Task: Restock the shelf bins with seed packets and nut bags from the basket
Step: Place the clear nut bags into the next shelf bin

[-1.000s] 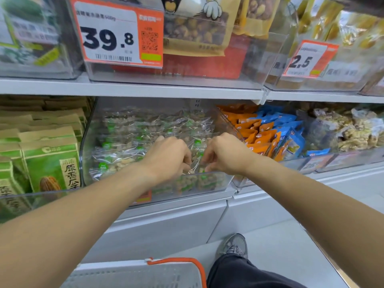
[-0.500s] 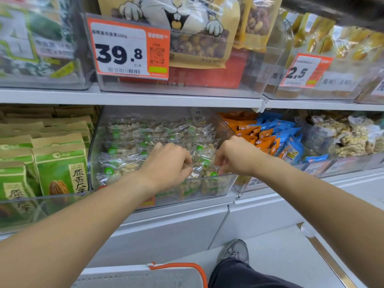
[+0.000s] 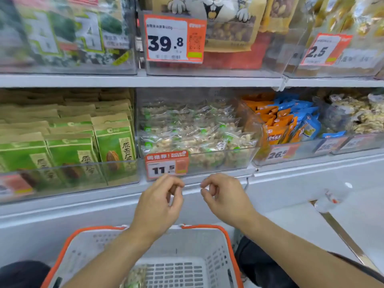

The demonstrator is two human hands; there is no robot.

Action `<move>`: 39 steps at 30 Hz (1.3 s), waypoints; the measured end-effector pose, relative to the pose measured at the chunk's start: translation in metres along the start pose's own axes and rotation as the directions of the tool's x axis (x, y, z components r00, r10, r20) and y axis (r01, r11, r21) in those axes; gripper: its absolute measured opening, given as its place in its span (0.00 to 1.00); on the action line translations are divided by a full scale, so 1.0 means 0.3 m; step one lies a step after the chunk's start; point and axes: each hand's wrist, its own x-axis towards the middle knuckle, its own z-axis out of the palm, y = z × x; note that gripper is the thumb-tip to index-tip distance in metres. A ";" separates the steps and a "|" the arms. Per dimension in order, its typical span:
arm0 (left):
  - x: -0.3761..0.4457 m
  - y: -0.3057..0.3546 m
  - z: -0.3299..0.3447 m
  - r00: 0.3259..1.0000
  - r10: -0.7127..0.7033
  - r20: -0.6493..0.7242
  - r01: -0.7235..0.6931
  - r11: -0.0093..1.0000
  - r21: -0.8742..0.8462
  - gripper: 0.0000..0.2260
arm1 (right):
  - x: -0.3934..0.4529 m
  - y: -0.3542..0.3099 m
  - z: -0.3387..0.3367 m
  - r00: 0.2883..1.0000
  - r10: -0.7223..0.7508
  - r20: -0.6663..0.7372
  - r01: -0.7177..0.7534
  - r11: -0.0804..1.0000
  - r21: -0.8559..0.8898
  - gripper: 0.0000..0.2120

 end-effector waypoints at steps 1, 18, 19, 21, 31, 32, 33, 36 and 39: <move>-0.079 -0.056 0.003 0.994 -0.091 0.055 0.091 0.996 0.018 0.05 | -0.019 -0.022 0.084 0.996 0.032 0.085 -0.033 0.999 0.012 0.04; -0.954 -0.599 -0.133 0.278 -0.935 0.220 0.747 0.354 0.562 0.21 | -0.420 0.027 0.965 0.336 0.558 0.758 -0.644 0.724 -0.248 0.08; -0.949 -0.606 -0.121 0.270 -0.939 0.213 0.769 0.343 0.539 0.21 | -0.412 0.020 0.988 0.341 0.567 0.750 -0.633 0.729 -0.263 0.14; -0.941 -0.620 -0.102 0.279 -0.942 0.188 0.807 0.336 0.486 0.22 | -0.395 0.003 1.036 0.334 0.566 0.753 -0.641 0.723 -0.259 0.23; -0.889 -0.685 -0.058 0.089 -0.992 0.089 0.980 0.103 0.171 0.22 | -0.359 -0.023 1.219 0.133 0.628 0.767 -0.887 0.420 -0.190 0.22; -0.883 -0.688 -0.059 0.085 -0.992 0.096 0.978 0.101 0.182 0.19 | -0.359 -0.027 1.224 0.125 0.621 0.774 -0.895 0.407 -0.182 0.11; -0.873 -0.684 -0.062 0.087 -0.989 0.118 0.975 0.109 0.196 0.15 | -0.360 -0.029 1.222 0.132 0.613 0.779 -0.877 0.439 -0.197 0.07; -0.848 -0.670 -0.066 0.096 -0.983 0.156 0.975 0.124 0.182 0.13 | -0.369 -0.016 1.228 0.131 0.603 0.787 -0.828 0.503 -0.247 0.10; -0.835 -0.660 -0.074 0.098 -0.981 0.170 0.981 0.124 0.149 0.07 | -0.370 -0.008 1.211 0.151 0.566 0.811 -0.774 0.578 -0.259 0.13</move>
